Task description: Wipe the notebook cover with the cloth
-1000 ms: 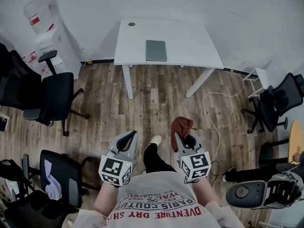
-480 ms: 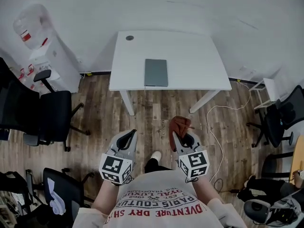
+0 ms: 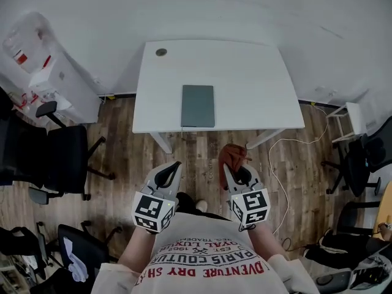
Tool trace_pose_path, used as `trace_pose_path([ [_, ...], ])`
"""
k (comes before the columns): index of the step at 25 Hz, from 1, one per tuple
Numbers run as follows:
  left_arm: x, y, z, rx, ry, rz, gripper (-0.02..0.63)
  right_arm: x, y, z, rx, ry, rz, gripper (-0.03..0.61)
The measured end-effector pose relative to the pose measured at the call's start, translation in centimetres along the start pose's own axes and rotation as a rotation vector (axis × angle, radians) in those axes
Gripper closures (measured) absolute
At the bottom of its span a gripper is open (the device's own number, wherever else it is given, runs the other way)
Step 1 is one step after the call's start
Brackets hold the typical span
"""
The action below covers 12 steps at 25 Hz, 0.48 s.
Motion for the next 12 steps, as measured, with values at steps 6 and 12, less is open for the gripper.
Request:
trace_pose_path([
  [6,0.0,1.3,6.7,0.048,0.043,0.006,0.604,-0.1,-4.0,3.9,0.02,0.047,0.032,0.5],
  [12,-0.9,4.4,14.0,0.066,0.087,0.034,0.604,-1.8,-8.7,9.1,0.035,0.078,0.069,0.5],
])
Point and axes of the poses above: the fingertips, and each gripper's own axes: z forward along the fingers, y to its left, x out of its underside, the point moved 5 cm from there along -z, backward along the fingers, and after that the axes turned 15 degrees about -x, right-handed, at the moved point
